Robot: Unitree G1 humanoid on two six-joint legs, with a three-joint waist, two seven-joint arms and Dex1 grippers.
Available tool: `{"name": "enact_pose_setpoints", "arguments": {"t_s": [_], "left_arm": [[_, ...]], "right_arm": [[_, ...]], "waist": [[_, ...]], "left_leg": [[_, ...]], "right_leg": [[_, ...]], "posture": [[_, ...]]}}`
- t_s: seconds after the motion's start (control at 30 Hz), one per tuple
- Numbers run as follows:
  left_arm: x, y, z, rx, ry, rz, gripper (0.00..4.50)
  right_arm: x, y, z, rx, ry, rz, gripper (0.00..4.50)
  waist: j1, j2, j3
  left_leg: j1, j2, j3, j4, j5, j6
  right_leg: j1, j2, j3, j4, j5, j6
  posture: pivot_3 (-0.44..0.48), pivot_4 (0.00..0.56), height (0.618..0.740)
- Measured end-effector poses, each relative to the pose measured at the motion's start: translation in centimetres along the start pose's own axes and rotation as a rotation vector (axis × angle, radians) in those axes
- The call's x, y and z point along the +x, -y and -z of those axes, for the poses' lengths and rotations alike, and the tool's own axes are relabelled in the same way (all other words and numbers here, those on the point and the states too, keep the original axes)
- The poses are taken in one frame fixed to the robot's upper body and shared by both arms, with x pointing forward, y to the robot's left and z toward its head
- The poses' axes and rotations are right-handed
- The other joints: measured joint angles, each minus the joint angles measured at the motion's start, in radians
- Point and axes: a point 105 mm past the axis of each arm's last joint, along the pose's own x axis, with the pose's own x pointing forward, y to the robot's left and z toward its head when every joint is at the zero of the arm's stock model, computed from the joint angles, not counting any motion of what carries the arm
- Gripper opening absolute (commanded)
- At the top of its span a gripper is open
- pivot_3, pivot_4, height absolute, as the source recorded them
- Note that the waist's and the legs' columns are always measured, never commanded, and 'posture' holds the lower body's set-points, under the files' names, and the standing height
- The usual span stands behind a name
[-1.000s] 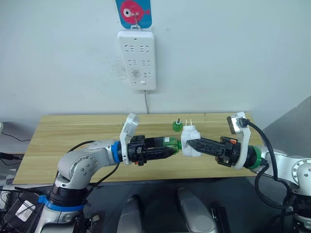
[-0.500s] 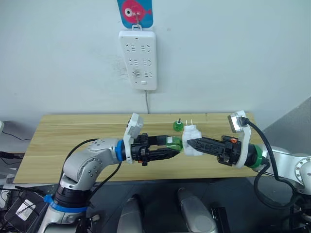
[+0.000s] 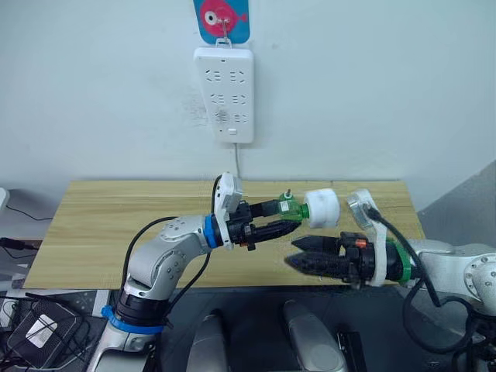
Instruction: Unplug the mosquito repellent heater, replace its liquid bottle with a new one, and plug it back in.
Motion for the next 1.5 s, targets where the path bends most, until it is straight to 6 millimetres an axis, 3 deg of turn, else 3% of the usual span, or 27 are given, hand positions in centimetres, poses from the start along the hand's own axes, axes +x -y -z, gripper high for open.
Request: {"name": "enact_pose_setpoints", "arguments": {"t_s": [0.13,0.23,0.3,0.43,0.5,0.6,0.67,0.73,1.03,1.23,1.5], "left_arm": [[0.1,-0.3,-0.4,0.007,0.013,-0.010,2.37],[0.0,-0.5,-0.4,-0.006,0.018,-0.020,2.37],[-0.1,-0.4,-0.4,-0.029,0.015,-0.005,2.37],[-1.0,0.4,-0.1,-0.068,-0.048,0.061,2.37],[-1.7,1.0,-0.1,-0.076,-0.090,0.104,2.37],[-2.1,1.7,0.2,-0.097,-0.131,0.162,2.37],[-2.0,2.2,0.4,-0.113,-0.140,0.200,2.37],[-1.9,2.4,0.4,-0.122,-0.139,0.215,2.37],[-1.3,2.6,-0.3,-0.152,-0.089,0.228,2.37],[-1.5,1.3,-0.8,-0.112,-0.051,0.145,2.37],[-0.9,0.3,0.3,-0.004,-0.081,0.094,2.37]], "right_arm": [[-0.4,0.2,1.0,-0.172,-0.047,0.046,4.50],[-1.1,0.8,1.8,-0.219,-0.042,0.065,3.93],[-2.8,1.3,2.7,-0.201,-0.104,0.077,3.22],[-7.1,4.4,2.3,-0.249,-0.150,0.222,1.79],[-9.0,6.2,1.1,-0.297,-0.131,0.307,1.08],[-9.5,7.4,-1.7,-0.371,-0.044,0.347,0.01],[-8.9,7.6,-3.4,-0.420,0.005,0.338,0.00],[-7.7,7.4,-3.8,-0.435,0.017,0.296,0.00],[-2.7,5.4,-2.2,-0.378,0.000,0.104,0.00],[-1.5,2.7,-1.4,-0.362,-0.026,0.008,0.00],[-2.1,1.1,-2.8,-0.364,0.013,-0.012,0.00]], "waist": [[0.008,0.000,0.000],[0.011,0.000,0.000],[0.014,0.000,0.000],[0.014,-0.001,0.001],[0.008,-0.001,0.001],[-0.003,-0.001,0.001],[-0.005,-0.001,0.001],[-0.004,-0.001,0.001],[0.002,-0.001,0.001],[0.002,-0.001,0.001],[0.001,-0.001,0.001]], "left_leg": [[0.000,0.000,0.000,0.000,0.000,0.000],[0.000,0.000,0.001,0.000,0.000,0.000],[0.000,-0.001,0.001,0.000,0.000,0.000],[0.001,-0.001,0.002,0.001,0.000,0.000],[0.001,-0.001,0.002,0.001,0.000,0.000],[0.001,-0.001,0.002,0.001,0.000,0.000],[0.001,-0.001,0.002,0.001,0.000,0.000],[0.001,-0.001,0.001,-0.001,0.000,0.000],[0.000,-0.001,0.000,-0.002,0.000,0.000],[0.000,-0.001,0.000,0.000,0.000,0.000],[0.000,-0.001,0.000,0.000,0.000,0.000]], "right_leg": [[0.000,0.000,0.000,-0.001,0.000,0.000],[0.000,-0.001,0.000,-0.002,0.000,0.000],[0.001,-0.001,0.000,-0.002,0.000,0.000],[0.001,-0.001,0.000,-0.002,0.000,0.000],[0.001,-0.001,0.001,-0.002,0.000,0.000],[0.001,-0.001,0.001,-0.002,0.000,0.000],[0.001,-0.001,0.001,-0.001,0.000,0.001],[0.001,-0.001,0.000,-0.001,0.003,0.006],[0.000,-0.001,-0.001,-0.001,0.003,0.007],[0.001,-0.001,-0.001,0.000,0.003,0.007],[0.001,-0.001,-0.001,0.000,0.003,0.007]], "posture": [[-0.230,0.275,0.735],[-0.231,0.274,0.735],[-0.234,0.273,0.735],[-0.242,0.269,0.735],[-0.243,0.268,0.735],[-0.242,0.266,0.735],[-0.238,0.265,0.735],[-0.235,0.264,0.735],[-0.228,0.259,0.735],[-0.232,0.258,0.735],[-0.242,0.253,0.735]]}}
